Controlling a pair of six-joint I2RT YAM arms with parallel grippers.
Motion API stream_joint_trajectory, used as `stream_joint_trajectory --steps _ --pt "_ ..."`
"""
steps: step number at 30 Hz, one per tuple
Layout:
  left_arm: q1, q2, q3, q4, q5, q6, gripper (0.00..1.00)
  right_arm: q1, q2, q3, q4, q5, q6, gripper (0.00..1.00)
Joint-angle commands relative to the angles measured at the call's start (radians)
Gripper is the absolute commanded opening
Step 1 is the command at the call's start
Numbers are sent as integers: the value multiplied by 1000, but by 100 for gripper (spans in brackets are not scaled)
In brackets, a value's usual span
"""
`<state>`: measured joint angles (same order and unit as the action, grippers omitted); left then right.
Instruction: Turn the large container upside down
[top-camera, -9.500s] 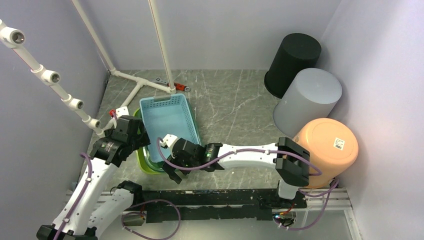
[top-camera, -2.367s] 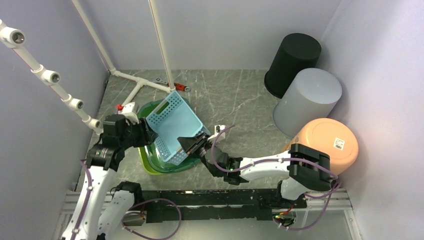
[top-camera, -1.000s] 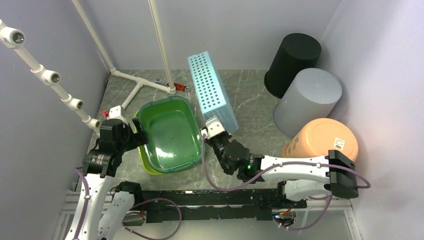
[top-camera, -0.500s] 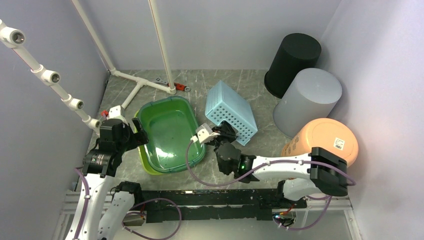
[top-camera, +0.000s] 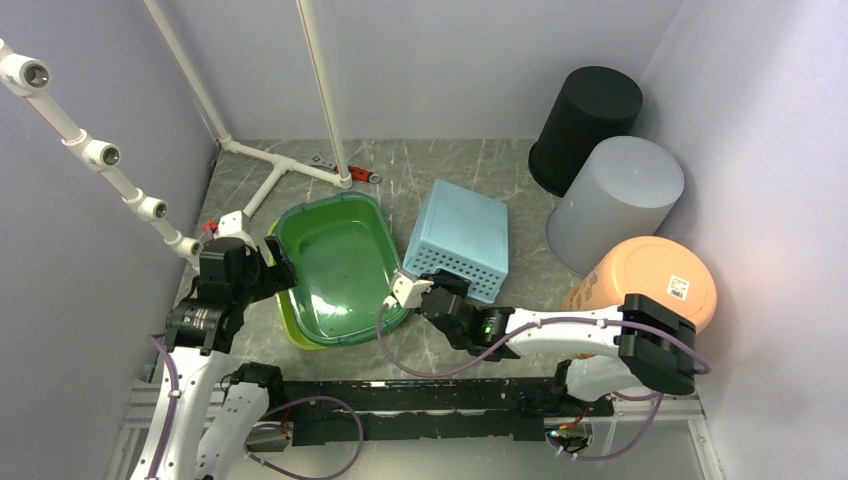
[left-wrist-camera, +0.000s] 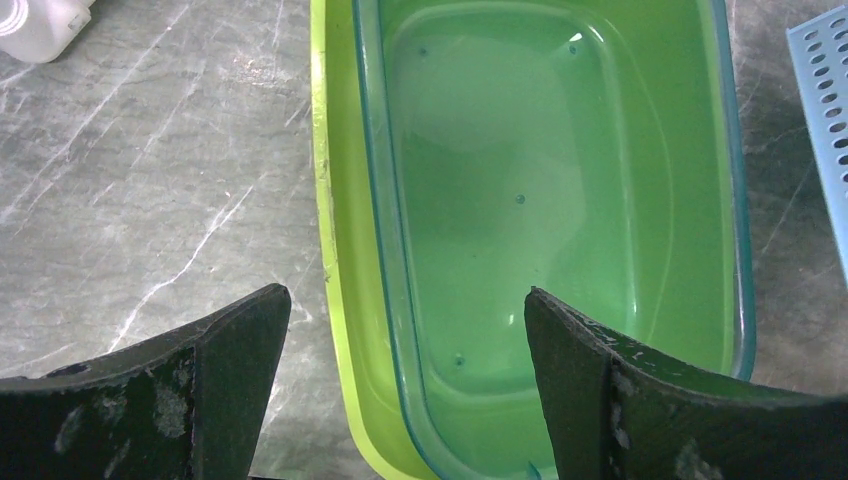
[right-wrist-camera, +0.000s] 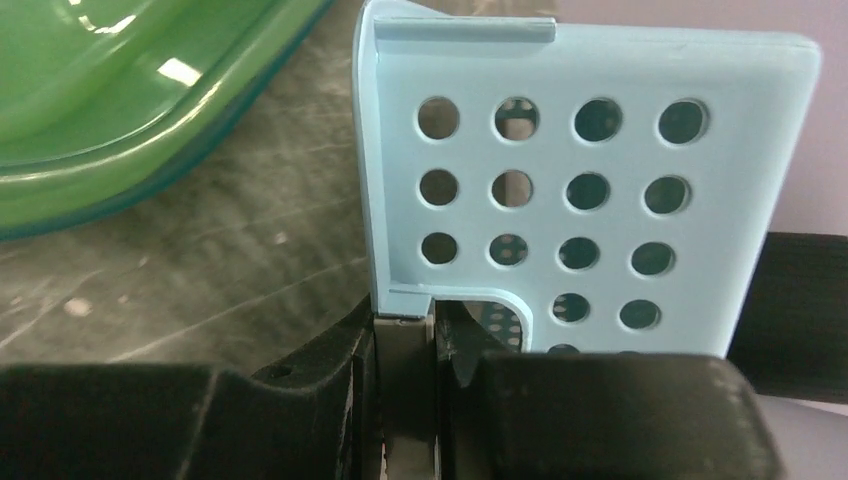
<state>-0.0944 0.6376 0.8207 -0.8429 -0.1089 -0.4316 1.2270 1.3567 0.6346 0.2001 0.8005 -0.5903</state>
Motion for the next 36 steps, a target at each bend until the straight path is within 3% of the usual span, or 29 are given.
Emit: stream_joint_trajectory --steps 1,9,16,23,27,31,36 --pt "5 -1 14 29 16 -1 92 -3 -53 -5 -165 -146 182 7" --pt "5 5 12 33 27 1 90 0 -121 -50 -271 -214 282 24" --pt "5 5 11 33 25 -1 90 75 1 4 -403 -34 332 25" --pt "5 1 9 34 28 -2 89 146 62 -12 -406 70 344 25" --pt "5 -1 8 35 31 -1 89 171 42 -26 -394 100 366 41" --pt "5 -5 8 36 29 -1 89 219 19 -51 -343 206 351 41" --pt "5 -7 8 32 25 -2 90 259 3 -64 -327 193 364 41"
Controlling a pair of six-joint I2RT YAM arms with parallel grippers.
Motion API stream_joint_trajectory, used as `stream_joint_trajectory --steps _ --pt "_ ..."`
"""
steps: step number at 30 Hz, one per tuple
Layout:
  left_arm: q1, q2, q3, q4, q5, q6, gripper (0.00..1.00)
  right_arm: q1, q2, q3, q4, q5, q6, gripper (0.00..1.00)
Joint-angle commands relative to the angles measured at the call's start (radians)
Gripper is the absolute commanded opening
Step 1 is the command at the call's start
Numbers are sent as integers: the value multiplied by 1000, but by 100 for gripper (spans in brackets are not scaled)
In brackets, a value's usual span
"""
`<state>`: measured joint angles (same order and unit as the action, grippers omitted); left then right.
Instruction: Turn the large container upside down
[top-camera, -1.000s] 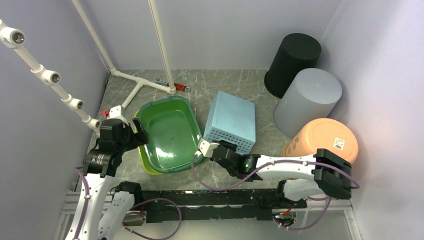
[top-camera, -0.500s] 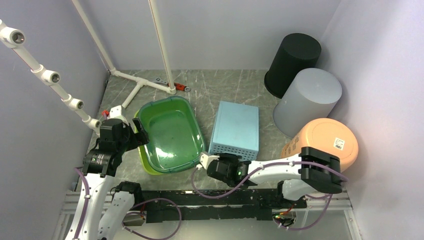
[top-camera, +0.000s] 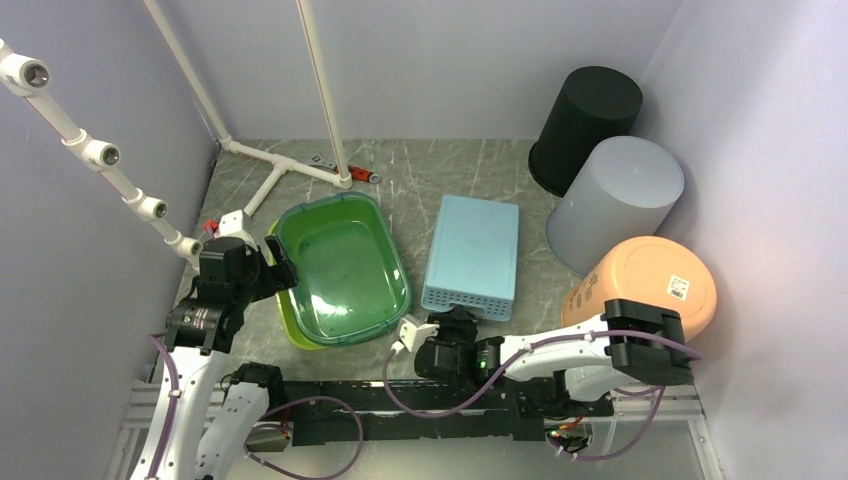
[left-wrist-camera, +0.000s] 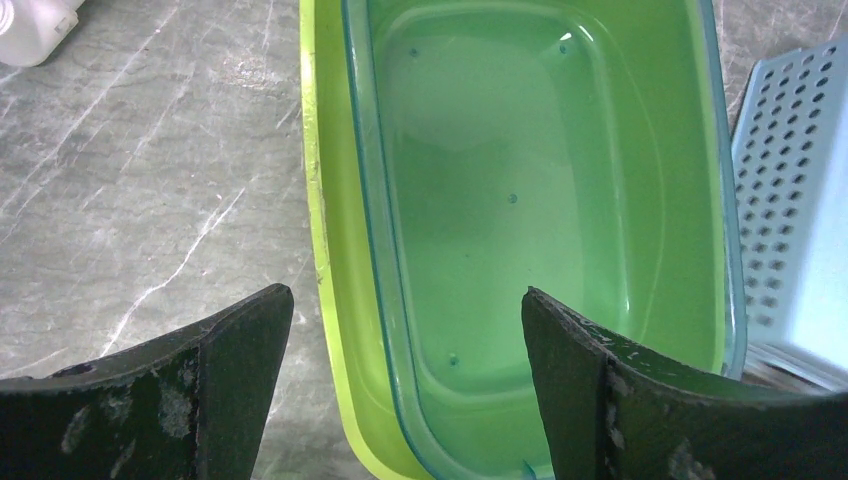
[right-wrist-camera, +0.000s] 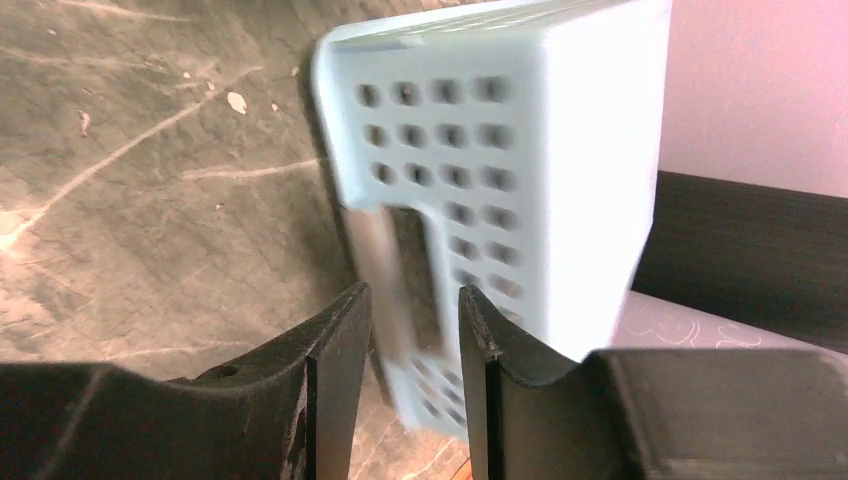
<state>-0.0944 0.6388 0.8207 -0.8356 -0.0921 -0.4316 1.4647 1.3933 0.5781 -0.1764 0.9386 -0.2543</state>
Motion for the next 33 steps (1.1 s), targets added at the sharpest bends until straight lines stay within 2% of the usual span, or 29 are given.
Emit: stream_joint_trajectory --steps 1,7,10,11,12,14,15,16,17,20,21,25,29,33 --pt "5 -9 8 25 8 -2 90 23 -31 -9 45 65 37 41" --pt "5 -14 6 27 10 -2 90 66 -17 32 -28 186 187 40" --pt "4 -13 8 26 8 -3 90 71 -47 119 -225 278 526 41" --pt "5 -13 6 26 9 -3 90 71 -55 155 -322 307 704 45" --pt "5 -14 6 27 9 -4 90 72 -62 195 -456 335 899 55" --pt "5 -14 6 27 10 -1 90 72 -57 283 -855 353 1504 81" --pt "5 -14 6 27 11 -2 90 71 -46 316 -1108 330 1904 93" --pt "5 -14 5 28 11 -1 90 72 -40 331 -1286 278 2187 98" --pt "5 -14 6 29 12 -2 90 64 -55 329 -1305 232 2224 99" --pt "5 -8 6 30 17 1 91 16 -141 305 -945 102 1862 99" --pt "5 -5 5 32 19 1 91 -5 -171 293 -889 55 1821 99" --pt "5 5 8 31 23 3 91 -99 -331 193 -801 -62 1903 99" --pt "6 3 6 31 19 2 91 -199 -489 54 -423 -222 1661 94" --pt "7 5 6 32 21 2 91 -257 -431 76 -402 -272 1650 92"
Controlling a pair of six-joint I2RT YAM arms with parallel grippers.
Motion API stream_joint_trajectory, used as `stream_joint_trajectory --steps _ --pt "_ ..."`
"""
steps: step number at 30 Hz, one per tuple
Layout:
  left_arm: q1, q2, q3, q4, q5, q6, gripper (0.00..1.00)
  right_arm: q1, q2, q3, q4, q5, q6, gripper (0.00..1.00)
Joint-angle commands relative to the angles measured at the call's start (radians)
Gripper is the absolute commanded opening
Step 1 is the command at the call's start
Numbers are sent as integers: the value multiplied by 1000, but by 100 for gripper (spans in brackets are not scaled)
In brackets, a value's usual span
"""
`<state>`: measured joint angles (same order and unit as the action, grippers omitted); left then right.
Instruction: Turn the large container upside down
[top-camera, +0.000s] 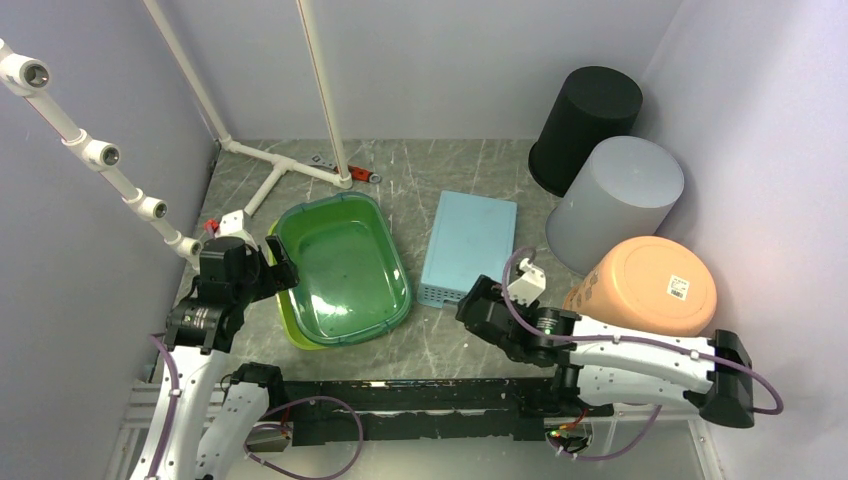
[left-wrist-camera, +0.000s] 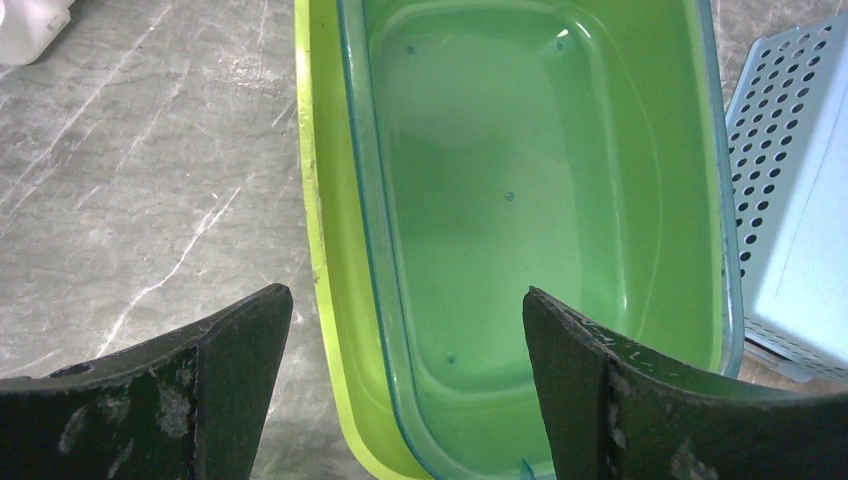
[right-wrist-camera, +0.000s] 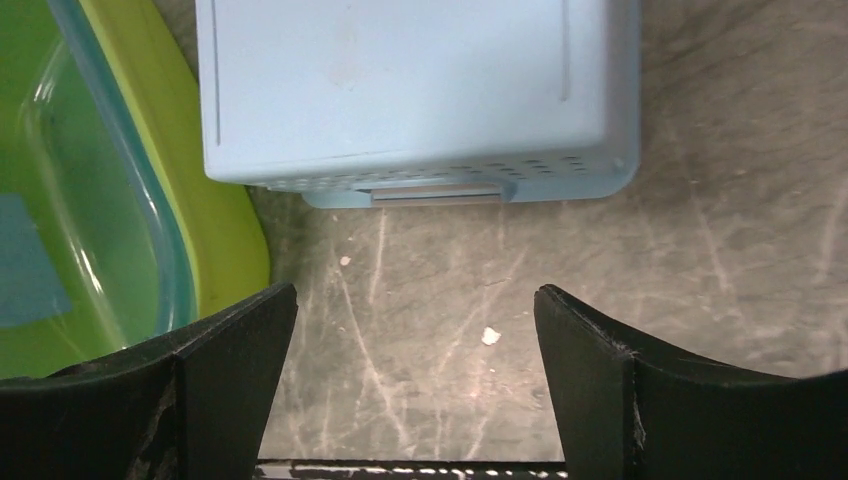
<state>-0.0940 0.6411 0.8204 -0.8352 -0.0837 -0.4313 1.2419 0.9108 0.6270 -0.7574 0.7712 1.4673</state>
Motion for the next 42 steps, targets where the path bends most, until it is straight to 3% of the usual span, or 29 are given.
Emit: stream_joint_trajectory --steps 1,4,10,16,27,35,42 --pt "6 3 6 31 12 3 91 -37 86 57 160 -95 -76 92" --pt "6 3 7 31 12 3 91 -76 187 141 128 -98 -109 94" --pt "7 -4 6 29 8 -1 91 -232 259 126 342 -229 -189 92" --pt "7 2 3 36 23 6 91 -339 377 223 267 -235 -229 91" --pt "7 0 2 39 31 6 91 -570 462 269 394 -319 -463 91" --pt "7 -4 2 38 29 6 91 -639 569 406 331 -373 -590 93" --pt "7 -8 0 40 34 8 91 -544 505 394 292 -325 -656 94"
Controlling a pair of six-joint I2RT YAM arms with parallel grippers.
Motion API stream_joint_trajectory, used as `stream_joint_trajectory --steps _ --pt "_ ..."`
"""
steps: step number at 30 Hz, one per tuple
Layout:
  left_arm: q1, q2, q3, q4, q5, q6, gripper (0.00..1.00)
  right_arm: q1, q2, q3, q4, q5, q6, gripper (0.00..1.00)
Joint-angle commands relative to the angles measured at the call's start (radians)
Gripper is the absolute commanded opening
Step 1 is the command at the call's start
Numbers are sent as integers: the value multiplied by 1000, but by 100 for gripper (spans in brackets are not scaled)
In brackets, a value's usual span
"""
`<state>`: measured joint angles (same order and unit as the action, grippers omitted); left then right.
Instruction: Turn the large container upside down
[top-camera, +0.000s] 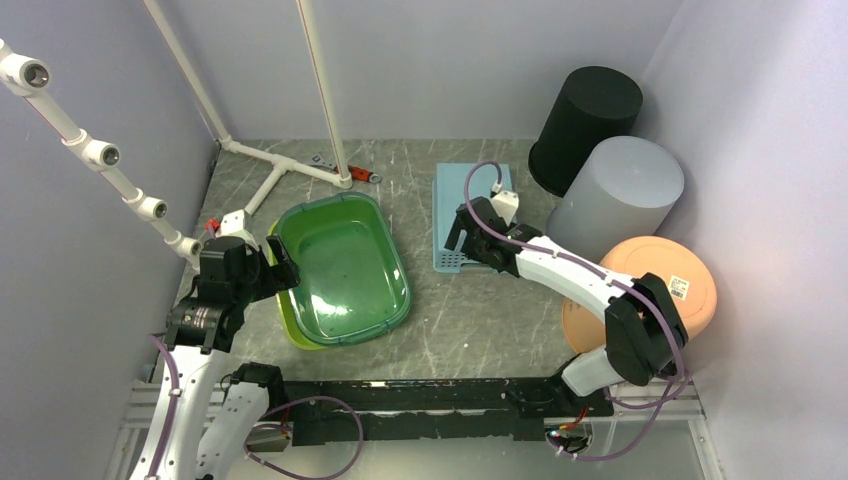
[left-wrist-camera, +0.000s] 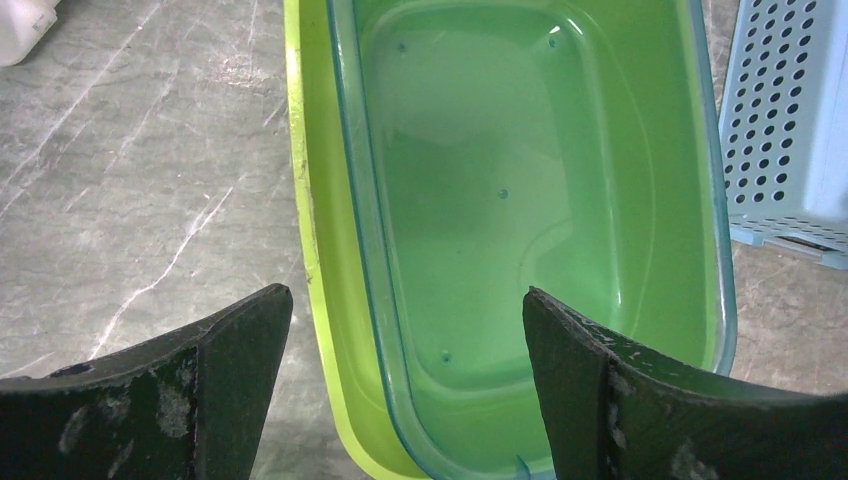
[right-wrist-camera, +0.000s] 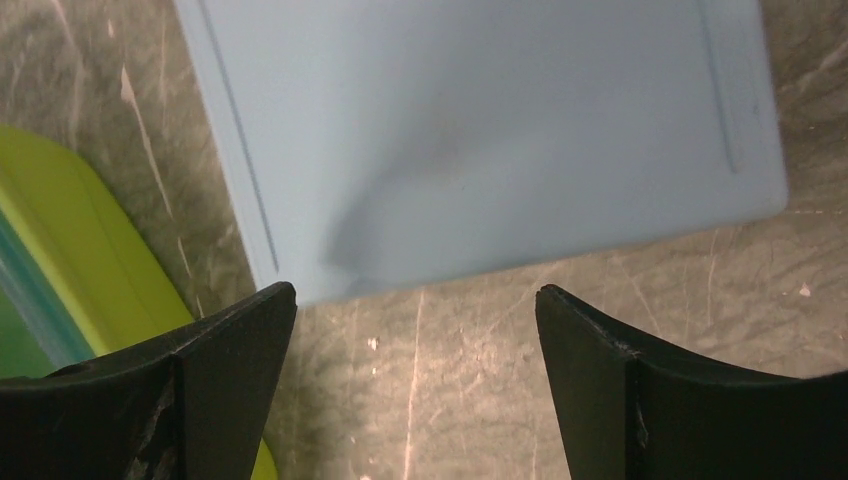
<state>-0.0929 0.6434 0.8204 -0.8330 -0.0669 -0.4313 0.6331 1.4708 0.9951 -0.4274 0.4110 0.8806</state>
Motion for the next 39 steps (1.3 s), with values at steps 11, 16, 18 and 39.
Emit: stream_joint_trajectory --steps 11,16,18,39 --pt "5 -12 2 36 15 4 91 221 154 292 -361 270 276 100" --pt "5 -14 1 35 14 3 91 222 293 409 -471 279 387 100" --pt "4 -14 0 37 17 5 91 223 310 415 -473 272 430 100" --pt "5 -14 0 40 24 7 91 9 463 468 -275 226 419 95"
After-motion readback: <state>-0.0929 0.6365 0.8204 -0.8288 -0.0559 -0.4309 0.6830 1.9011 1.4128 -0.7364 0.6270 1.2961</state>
